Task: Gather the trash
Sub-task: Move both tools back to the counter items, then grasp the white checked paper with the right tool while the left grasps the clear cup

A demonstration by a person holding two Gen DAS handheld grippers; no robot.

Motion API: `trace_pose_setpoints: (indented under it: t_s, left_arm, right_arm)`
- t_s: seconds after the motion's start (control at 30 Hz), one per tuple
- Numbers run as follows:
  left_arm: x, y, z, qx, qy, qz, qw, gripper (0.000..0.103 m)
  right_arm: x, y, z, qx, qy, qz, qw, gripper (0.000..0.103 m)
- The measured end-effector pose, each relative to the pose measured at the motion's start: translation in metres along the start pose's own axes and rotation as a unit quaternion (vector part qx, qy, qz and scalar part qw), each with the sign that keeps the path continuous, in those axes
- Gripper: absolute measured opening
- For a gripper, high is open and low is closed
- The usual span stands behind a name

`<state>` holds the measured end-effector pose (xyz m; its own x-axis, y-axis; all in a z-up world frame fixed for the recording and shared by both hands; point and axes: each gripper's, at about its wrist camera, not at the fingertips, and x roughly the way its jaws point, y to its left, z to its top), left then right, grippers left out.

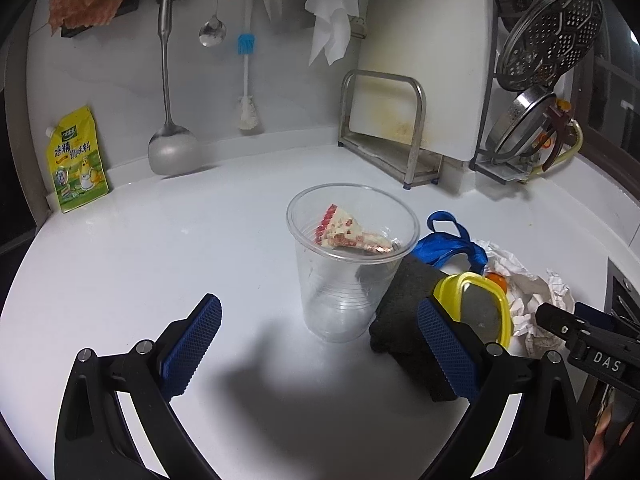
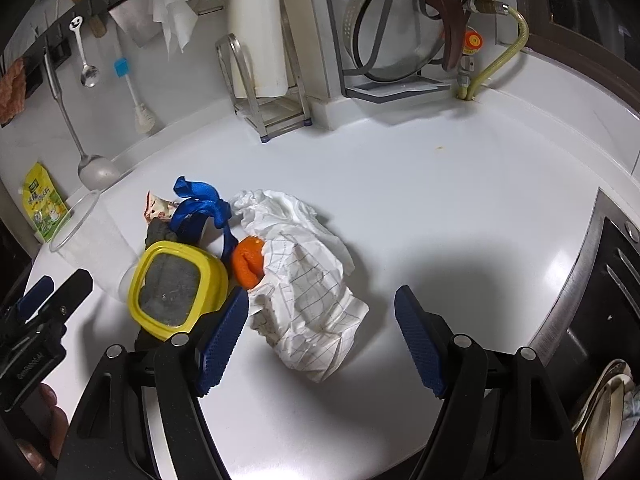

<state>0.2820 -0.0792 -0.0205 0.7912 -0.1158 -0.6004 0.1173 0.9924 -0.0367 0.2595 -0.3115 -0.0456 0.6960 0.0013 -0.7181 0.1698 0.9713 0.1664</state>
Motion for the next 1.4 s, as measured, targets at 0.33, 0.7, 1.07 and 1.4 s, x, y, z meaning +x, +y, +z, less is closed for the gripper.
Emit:
trace_pose_setpoints:
  t_s: [0.33, 0.7, 1.07, 1.4]
  left_arm:
    - [0.013, 0.005, 0.004, -0.018, 0.023, -0.008, 0.9995, 0.097]
    - [0.024, -0.002, 0.013, -0.018, 0.021, 0.013, 0.9995, 0.097]
    - [0.039, -0.011, 0.024, -0.008, 0.025, 0.018, 0.9995, 0.096]
    - [0.042, -0.014, 0.024, -0.002, 0.027, -0.005, 0.9996, 0.056]
  right_arm:
    - [0.008, 0.005, 0.002, -0.011, 0.017, 0.011, 1.0, 0.034]
    - [-0.007, -0.001, 0.001, 0.005, -0.004, 0.037, 0.999, 0.033]
    - [-0.007, -0.001, 0.001, 0.005, -0.003, 0.043, 0.999, 0.033]
    - [-0.007, 0.0, 0.001, 0.001, -0.002, 0.048, 0.999, 0.033]
